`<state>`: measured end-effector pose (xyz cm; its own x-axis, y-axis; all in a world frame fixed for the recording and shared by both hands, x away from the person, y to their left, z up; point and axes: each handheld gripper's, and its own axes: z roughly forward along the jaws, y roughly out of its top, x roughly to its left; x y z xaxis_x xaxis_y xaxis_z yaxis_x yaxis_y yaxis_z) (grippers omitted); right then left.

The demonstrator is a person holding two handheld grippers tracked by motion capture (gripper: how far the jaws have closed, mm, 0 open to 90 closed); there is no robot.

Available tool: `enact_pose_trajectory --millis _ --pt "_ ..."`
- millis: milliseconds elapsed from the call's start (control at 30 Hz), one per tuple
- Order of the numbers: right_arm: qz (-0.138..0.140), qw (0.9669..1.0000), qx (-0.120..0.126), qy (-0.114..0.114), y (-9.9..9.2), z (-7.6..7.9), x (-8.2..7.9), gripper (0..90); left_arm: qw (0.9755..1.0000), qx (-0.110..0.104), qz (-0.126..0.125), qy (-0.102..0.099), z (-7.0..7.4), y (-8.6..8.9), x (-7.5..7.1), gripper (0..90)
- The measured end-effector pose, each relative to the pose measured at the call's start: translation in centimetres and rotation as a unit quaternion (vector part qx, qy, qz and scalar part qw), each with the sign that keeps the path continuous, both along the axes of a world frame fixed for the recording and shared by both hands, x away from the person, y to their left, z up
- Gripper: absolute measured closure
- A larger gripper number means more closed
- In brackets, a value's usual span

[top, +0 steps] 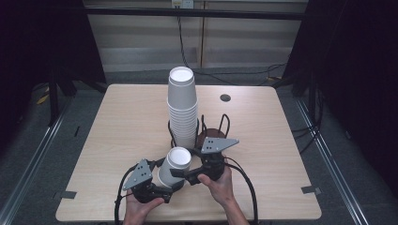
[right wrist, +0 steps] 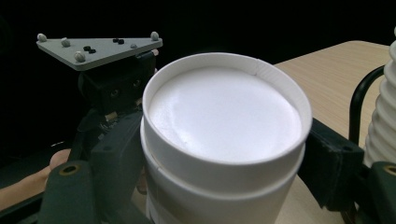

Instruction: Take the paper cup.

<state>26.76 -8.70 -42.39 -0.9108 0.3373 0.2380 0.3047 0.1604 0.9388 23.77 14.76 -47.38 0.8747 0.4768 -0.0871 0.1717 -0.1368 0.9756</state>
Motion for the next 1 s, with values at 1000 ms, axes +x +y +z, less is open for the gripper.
enact_pose_trajectory --millis 1000 --pt "-0.017 0.9998 0.002 0.006 -0.34 -0.07 0.16 13.1 0.9991 0.035 -0.002 0.025 -0.08 0.35 0.51 14.3"
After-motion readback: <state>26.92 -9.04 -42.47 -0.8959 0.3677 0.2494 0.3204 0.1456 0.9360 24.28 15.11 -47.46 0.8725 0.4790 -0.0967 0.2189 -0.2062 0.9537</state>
